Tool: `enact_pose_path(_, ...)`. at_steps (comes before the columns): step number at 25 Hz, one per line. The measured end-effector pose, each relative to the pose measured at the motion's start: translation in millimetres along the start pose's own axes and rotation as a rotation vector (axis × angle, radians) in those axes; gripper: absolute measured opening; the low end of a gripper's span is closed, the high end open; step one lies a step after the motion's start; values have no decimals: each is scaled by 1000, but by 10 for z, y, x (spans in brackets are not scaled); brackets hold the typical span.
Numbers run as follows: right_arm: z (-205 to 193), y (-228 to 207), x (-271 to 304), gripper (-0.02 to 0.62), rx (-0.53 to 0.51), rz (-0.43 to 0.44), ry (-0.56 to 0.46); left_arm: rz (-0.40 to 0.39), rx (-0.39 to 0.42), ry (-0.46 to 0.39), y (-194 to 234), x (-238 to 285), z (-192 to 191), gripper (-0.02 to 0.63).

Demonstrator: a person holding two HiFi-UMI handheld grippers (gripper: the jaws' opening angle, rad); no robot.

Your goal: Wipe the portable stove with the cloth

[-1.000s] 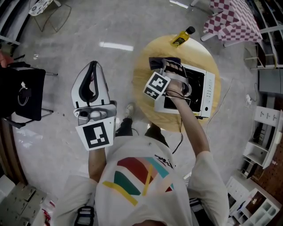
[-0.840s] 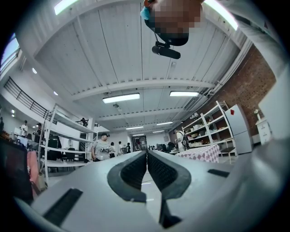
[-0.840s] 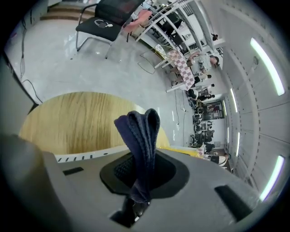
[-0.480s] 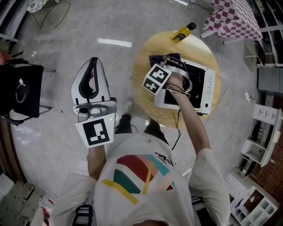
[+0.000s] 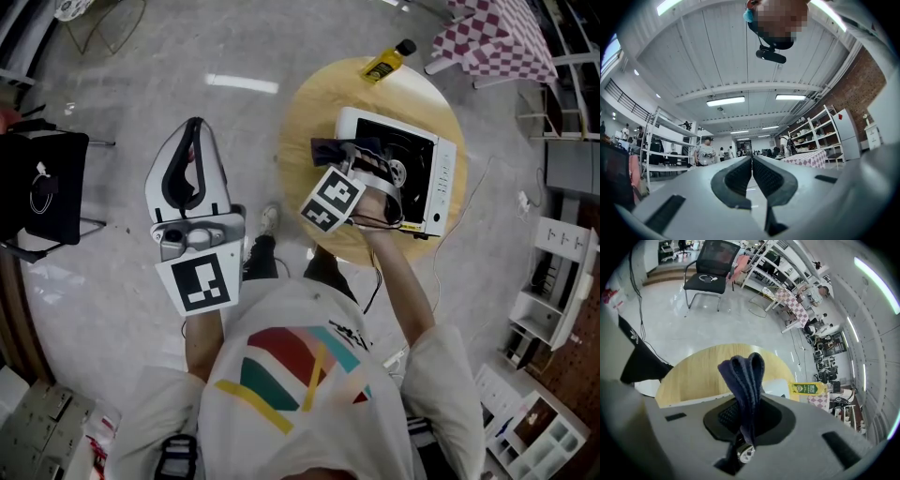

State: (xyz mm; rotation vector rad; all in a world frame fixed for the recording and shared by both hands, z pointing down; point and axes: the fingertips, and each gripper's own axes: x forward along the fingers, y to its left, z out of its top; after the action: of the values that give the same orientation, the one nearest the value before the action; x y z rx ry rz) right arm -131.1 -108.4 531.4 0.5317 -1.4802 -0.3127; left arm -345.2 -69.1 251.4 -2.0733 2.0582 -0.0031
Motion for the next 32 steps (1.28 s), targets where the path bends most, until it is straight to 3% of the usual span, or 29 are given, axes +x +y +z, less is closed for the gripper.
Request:
enact_pose_path(8,-110,510,-260,32,-54,-1,-5,-42,-13,-1,-191,14,-45,8)
enact_pose_path(21,-359,1120,-663,32,-92,46,-99,27,-24,5,-617,-405,156,8)
enact_pose_path(28,-403,1242,-773,32,-138,8,-184,48,-3,5,-840,-550,200,8)
enact_pose_path(32,-398,1313,-854,32,-237,-29,-249,70,-1,5,-945,-603,202,8)
